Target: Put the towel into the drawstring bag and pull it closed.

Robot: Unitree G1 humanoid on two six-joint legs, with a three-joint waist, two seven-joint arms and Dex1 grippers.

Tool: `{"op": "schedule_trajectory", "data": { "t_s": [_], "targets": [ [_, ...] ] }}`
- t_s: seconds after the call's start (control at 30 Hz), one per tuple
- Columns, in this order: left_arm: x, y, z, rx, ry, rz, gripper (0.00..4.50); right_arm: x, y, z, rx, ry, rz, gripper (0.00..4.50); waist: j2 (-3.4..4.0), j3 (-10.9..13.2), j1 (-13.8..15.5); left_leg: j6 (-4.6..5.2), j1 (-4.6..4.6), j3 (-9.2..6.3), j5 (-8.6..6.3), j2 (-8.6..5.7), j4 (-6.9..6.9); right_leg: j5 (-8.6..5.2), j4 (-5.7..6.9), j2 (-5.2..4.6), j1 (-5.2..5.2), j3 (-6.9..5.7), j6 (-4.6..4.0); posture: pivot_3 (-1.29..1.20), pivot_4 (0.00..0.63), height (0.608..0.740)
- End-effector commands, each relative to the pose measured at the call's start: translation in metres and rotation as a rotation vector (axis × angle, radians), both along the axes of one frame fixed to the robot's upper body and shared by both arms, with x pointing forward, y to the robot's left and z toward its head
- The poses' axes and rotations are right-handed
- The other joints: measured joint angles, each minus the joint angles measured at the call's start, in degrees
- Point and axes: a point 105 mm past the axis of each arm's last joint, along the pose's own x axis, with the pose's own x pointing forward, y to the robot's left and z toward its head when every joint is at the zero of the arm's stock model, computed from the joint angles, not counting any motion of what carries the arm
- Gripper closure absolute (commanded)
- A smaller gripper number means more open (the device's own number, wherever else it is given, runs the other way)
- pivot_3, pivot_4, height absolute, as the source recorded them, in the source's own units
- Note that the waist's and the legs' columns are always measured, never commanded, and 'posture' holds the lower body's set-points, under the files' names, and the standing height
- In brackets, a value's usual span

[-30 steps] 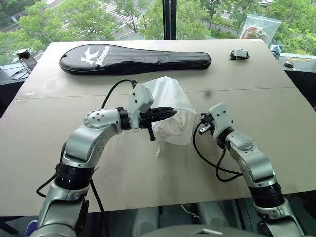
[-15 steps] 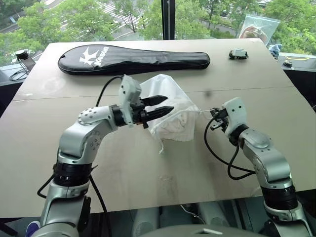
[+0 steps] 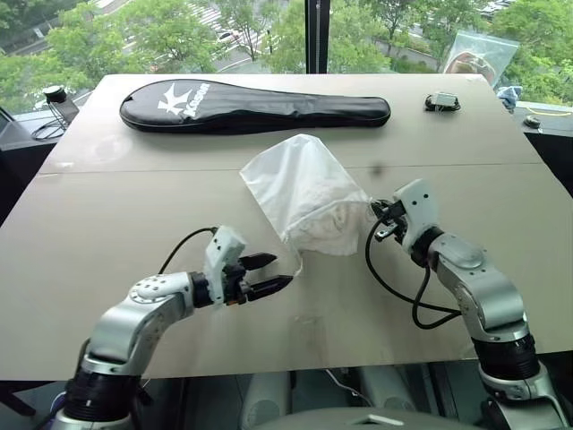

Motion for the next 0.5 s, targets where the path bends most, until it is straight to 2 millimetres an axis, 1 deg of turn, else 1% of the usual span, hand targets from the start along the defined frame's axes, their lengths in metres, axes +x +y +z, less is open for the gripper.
{"op": "schedule_trajectory", "data": {
  "t_s": [0.03, 0.13, 0.17, 0.23, 0.3, 0.37, 0.43, 0.5],
  "targets": [
    [0.012, -0.009, -0.007, 0.053, -0.035, 0.049, 0.87, 0.000, 0.001, 0.014, 0.002, -0.055, 0.019, 4.50, 0.01, -0.01, 0.04, 0.00, 0.00, -0.02, 0.00, 0.00, 0.01, 0.00, 0.01, 0.01, 0.00, -0.01, 0.00, 0.00, 0.150, 0.740],
    [0.023, -0.016, -0.014, 0.062, -0.042, 0.099, 0.87, 0.000, 0.000, 0.014, -0.002, -0.056, 0.017, 4.50, 0.05, -0.03, -0.04, 0.00, 0.01, -0.01, 0.00, 0.00, 0.01, 0.02, 0.03, 0.02, 0.01, 0.00, -0.01, 0.00, 0.150, 0.740],
    [0.025, -0.019, -0.016, 0.060, -0.042, 0.108, 1.10, -0.001, 0.000, 0.014, -0.004, -0.057, 0.016, 4.50, 0.08, -0.06, 0.01, 0.00, 0.02, 0.00, 0.00, 0.00, 0.02, 0.02, 0.03, 0.02, 0.02, 0.01, 0.00, 0.00, 0.150, 0.740],
    [0.027, -0.023, -0.024, 0.068, -0.037, 0.118, 1.68, -0.002, -0.001, 0.015, -0.005, -0.059, 0.013, 4.50, 0.10, -0.10, 0.03, 0.00, 0.02, -0.01, 0.00, 0.00, 0.07, 0.02, 0.03, 0.02, 0.06, 0.00, 0.01, 0.00, 0.150, 0.740],
    [0.025, -0.025, -0.030, 0.063, -0.025, 0.119, 2.66, -0.002, -0.001, 0.016, 0.002, -0.065, 0.007, 4.50, 0.12, -0.14, -0.03, 0.00, 0.04, -0.01, 0.00, -0.01, 0.09, 0.02, 0.03, 0.02, 0.08, 0.00, 0.02, 0.00, 0.150, 0.740],
    [0.025, -0.020, -0.033, 0.065, -0.028, 0.140, 3.59, -0.003, 0.000, 0.021, 0.045, -0.073, -0.001, 4.50, 0.14, -0.16, -0.05, 0.00, 0.05, 0.00, 0.00, 0.00, 0.09, 0.02, 0.04, 0.02, 0.09, 0.01, 0.01, 0.00, 0.150, 0.740],
    [0.027, -0.011, -0.031, 0.055, -0.048, 0.158, 4.41, -0.001, -0.002, 0.035, 0.123, -0.103, -0.019, 4.50, 0.15, -0.16, -0.09, 0.00, 0.04, -0.01, 0.00, 0.00, 0.08, 0.02, 0.03, 0.02, 0.08, 0.01, 0.02, 0.00, 0.150, 0.740],
    [0.034, 0.001, -0.022, 0.029, -0.076, 0.198, 4.47, 0.002, -0.005, 0.052, 0.196, -0.146, -0.035, 4.50, 0.15, -0.15, -0.19, 0.00, 0.04, -0.01, 0.00, 0.00, 0.07, 0.02, 0.03, 0.02, 0.08, 0.01, 0.01, 0.00, 0.150, 0.740]
  ]
}}
